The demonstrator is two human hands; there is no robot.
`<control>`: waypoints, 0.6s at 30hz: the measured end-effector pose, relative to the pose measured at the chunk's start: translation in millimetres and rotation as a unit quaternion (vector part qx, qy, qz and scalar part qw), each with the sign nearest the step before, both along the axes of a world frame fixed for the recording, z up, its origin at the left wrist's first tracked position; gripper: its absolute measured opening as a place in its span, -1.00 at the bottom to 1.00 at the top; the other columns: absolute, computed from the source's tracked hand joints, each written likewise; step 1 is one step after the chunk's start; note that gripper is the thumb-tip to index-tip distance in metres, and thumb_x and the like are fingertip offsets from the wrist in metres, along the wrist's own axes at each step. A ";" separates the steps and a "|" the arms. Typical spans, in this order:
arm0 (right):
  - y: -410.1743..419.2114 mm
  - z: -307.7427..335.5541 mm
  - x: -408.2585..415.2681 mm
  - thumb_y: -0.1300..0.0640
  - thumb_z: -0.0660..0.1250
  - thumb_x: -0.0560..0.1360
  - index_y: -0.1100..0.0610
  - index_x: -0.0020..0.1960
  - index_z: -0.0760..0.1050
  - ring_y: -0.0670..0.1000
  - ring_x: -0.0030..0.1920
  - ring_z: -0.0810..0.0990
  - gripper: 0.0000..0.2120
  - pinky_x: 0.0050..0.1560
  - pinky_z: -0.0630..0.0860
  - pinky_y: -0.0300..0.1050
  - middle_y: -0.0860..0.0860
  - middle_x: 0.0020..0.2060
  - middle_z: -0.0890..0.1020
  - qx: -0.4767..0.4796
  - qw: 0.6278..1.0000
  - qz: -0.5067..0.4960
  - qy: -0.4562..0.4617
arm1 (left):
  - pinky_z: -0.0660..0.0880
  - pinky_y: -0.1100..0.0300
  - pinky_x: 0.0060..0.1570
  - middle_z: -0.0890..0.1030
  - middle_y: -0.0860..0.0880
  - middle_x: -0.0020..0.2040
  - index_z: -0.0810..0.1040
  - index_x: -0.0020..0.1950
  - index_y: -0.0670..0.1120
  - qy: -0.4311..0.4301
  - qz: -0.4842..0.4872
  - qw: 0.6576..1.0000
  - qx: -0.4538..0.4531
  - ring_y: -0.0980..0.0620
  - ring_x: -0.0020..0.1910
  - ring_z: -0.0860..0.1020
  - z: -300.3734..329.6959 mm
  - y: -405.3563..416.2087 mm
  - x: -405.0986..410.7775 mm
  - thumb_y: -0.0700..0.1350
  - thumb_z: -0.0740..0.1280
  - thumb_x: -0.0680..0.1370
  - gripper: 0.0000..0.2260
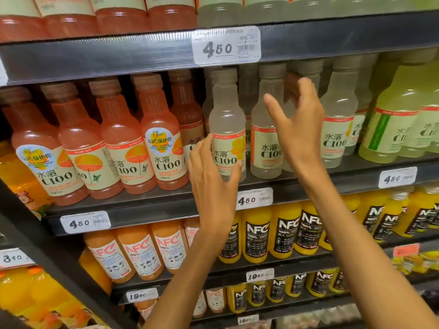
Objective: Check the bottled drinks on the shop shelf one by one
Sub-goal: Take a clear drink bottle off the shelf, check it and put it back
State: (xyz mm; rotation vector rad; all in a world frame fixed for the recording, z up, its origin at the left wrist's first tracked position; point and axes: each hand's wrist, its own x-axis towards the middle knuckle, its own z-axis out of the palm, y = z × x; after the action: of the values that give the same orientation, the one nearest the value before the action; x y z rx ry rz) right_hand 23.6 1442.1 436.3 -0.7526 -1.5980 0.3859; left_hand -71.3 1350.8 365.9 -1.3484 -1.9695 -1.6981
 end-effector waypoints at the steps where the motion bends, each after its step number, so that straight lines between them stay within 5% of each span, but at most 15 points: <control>1: 5.7 1.4 -0.6 0.08 0.35 0.54 0.28 0.16 0.40 -0.02 0.03 0.43 -0.67 0.02 0.32 -0.46 0.10 0.02 0.49 -0.005 1.000 -0.005 -0.016 | 0.33 -0.03 0.35 0.42 -0.13 0.33 0.34 0.40 -0.16 0.021 0.008 0.999 0.023 -0.07 0.35 0.36 0.4 0.1 8.5 -0.18 0.44 0.48 -0.47; 6: 17.5 5.0 -2.6 0.15 0.33 0.55 0.16 -0.03 0.24 -0.04 -0.11 0.31 -0.75 -0.21 0.25 -0.52 -0.11 -0.24 0.30 -0.035 0.996 0.046 -0.066 | 0.33 0.30 0.27 0.45 -0.09 0.29 0.36 0.39 -0.15 -0.015 -0.082 0.996 -0.031 0.04 0.28 0.42 -4.4 19.2 46.5 -0.23 0.41 0.50 -0.52; 11: 18.7 7.6 18.1 0.16 0.42 0.49 0.22 0.01 0.32 0.03 -0.07 0.47 -0.71 -0.13 0.39 -0.22 0.11 -0.09 0.51 0.008 0.989 0.146 0.000 | 0.25 0.56 0.19 0.42 -0.06 0.32 0.27 0.44 -0.14 -0.070 -0.046 0.996 -0.030 0.19 0.25 0.36 -11.4 36.2 62.7 -0.18 0.47 0.45 -0.38; 13: 19.6 10.2 29.8 0.18 0.45 0.47 0.29 0.08 0.38 0.05 -0.02 0.55 -0.67 -0.06 0.48 -0.20 0.13 -0.03 0.57 -0.013 0.979 0.201 0.030 | 0.31 0.47 0.24 0.43 -0.05 0.32 0.28 0.44 -0.12 -0.079 -0.039 0.996 -0.029 0.17 0.26 0.39 -12.8 38.2 66.7 -0.12 0.48 0.44 -0.36; 16: 20.8 13.9 46.7 0.25 0.44 0.46 0.35 0.15 0.43 -0.18 -0.07 0.61 -0.66 -0.09 0.51 -0.32 0.02 -0.06 0.61 -0.062 0.952 0.291 0.069 | 0.50 0.10 0.19 0.52 0.00 0.26 0.31 0.41 -0.03 -0.127 -0.093 0.986 -0.058 0.09 0.23 0.51 -14.2 36.6 70.7 -0.04 0.50 0.41 -0.36; 18: 21.7 13.7 54.5 0.25 0.44 0.46 0.31 0.24 0.43 -0.15 0.00 0.62 -0.60 0.02 0.56 -0.26 0.05 0.03 0.63 -0.090 0.940 0.324 0.064 | 0.54 0.20 0.08 0.57 0.08 0.19 0.33 0.38 0.03 -0.167 -0.149 0.972 -0.072 0.18 0.15 0.55 -13.0 32.2 76.8 -0.03 0.50 0.40 -0.39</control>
State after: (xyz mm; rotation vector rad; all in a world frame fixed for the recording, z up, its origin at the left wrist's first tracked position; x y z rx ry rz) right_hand 78.2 1463.8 450.0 -0.3015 -1.6722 1.0478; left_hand 5.5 1383.1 352.8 -1.5613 -2.1953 -2.0708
